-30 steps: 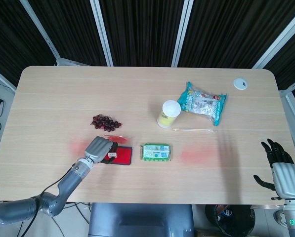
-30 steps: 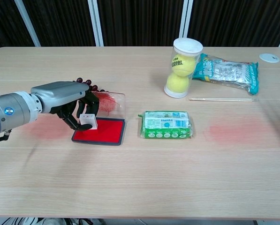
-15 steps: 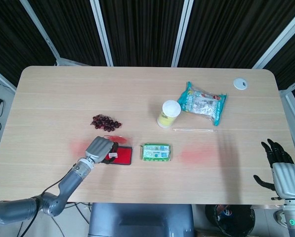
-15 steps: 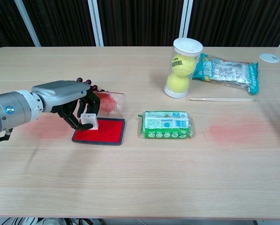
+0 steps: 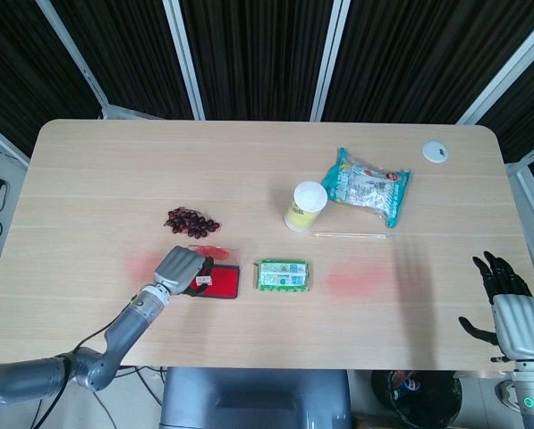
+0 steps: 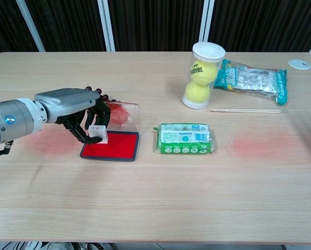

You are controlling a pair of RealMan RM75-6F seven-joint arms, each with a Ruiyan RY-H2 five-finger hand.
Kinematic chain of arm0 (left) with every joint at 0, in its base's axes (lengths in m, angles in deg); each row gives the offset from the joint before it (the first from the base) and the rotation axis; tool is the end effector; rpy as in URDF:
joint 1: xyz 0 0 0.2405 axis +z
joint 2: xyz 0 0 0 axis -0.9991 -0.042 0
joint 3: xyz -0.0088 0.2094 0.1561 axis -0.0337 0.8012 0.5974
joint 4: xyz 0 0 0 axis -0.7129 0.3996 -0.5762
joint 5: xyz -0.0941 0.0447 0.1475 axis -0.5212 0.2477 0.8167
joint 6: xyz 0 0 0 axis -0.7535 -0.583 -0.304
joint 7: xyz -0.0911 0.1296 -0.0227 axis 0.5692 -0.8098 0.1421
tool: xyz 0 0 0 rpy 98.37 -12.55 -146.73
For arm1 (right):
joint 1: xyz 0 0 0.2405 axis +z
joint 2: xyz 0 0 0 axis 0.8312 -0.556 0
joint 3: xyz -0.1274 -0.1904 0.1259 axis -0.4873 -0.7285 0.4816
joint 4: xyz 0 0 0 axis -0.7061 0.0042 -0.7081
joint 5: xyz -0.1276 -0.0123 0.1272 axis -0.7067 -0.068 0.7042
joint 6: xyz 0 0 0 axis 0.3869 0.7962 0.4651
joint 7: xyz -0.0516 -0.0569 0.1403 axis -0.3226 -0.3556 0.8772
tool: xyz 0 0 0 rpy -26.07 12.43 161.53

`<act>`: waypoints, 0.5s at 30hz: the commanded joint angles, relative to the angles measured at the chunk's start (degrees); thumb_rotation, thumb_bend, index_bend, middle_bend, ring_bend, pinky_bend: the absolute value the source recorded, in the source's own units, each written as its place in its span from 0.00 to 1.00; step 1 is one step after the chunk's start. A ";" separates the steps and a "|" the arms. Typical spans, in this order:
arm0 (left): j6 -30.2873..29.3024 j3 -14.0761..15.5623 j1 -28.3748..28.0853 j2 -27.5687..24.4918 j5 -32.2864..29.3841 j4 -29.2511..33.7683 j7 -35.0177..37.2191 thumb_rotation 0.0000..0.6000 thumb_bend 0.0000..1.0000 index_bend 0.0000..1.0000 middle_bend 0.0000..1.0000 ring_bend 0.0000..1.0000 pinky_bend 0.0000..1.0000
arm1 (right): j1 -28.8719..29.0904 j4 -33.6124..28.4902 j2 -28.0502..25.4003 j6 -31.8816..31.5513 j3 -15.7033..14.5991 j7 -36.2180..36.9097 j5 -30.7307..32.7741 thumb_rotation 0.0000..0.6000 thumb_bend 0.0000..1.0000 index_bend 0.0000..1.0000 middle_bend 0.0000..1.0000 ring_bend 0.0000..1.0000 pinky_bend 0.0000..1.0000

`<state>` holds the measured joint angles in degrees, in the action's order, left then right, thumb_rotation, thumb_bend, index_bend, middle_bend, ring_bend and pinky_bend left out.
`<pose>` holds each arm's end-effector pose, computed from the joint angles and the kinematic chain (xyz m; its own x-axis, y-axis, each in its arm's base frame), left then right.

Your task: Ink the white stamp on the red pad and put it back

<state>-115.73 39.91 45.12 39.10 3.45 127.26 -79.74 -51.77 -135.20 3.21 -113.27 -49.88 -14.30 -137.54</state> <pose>-0.1587 0.3303 -0.0387 0.5137 0.3950 0.7616 0.8310 -0.4498 -0.3273 -0.3090 -0.1963 0.1879 0.4191 -0.0100 0.9079 -0.9076 0.0234 0.4192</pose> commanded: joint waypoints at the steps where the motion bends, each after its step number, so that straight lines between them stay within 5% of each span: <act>1: 0.13 0.41 0.05 0.44 -0.13 -0.63 0.06 1.00 0.46 0.74 0.70 0.51 0.58 | 0.00 -0.01 -0.01 0.01 -0.01 0.02 0.00 1.00 0.25 0.10 0.00 0.00 0.19; 15: -1.07 0.19 0.23 -0.40 0.13 0.41 1.02 1.00 0.46 0.74 0.69 0.51 0.58 | -0.02 0.02 -0.04 -0.05 -0.04 0.10 -0.09 1.00 0.25 0.10 0.00 0.00 0.19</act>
<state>-116.46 40.41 45.31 39.07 3.40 127.22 -79.07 -51.79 -135.18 3.17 -113.31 -49.92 -14.20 -137.63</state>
